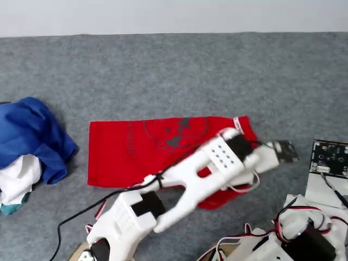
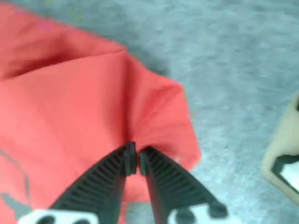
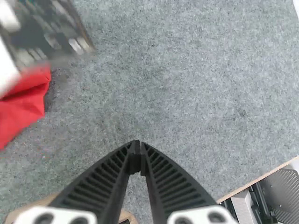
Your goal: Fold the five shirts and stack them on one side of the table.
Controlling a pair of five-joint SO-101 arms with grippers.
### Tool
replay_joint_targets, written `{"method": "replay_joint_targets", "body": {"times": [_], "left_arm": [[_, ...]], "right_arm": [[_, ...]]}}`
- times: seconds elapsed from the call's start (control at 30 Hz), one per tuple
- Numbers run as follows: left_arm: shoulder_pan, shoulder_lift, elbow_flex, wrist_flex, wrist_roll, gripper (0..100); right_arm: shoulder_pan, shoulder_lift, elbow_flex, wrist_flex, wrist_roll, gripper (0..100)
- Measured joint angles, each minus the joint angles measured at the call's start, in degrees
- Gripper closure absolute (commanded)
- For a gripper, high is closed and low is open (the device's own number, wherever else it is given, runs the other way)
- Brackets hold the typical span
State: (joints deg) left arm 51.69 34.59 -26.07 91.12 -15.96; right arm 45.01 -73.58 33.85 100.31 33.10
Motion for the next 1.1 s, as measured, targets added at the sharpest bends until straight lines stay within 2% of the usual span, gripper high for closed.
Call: {"method": "replay_joint_targets", "body": {"times": [0.4, 0.77, 0.97, 1.1], "left_arm": [[-9.14, 0.00, -3.16, -0.26, -0.97, 99], [-12.57, 4.92, -4.04, -6.95, -1.58, 99], [-12.92, 10.29, -7.30, -7.30, -1.76, 84], [-14.59, 12.75, -11.16, -6.86, -1.76, 79]], "right_arm": [[0.00, 0.00, 0.00, 0.00, 0.00, 98.8], [0.00, 0.00, 0.00, 0.00, 0.00, 98.8], [0.00, 0.00, 0.00, 0.00, 0.00, 98.8], [0.00, 0.00, 0.00, 0.00, 0.00, 98.8]]}}
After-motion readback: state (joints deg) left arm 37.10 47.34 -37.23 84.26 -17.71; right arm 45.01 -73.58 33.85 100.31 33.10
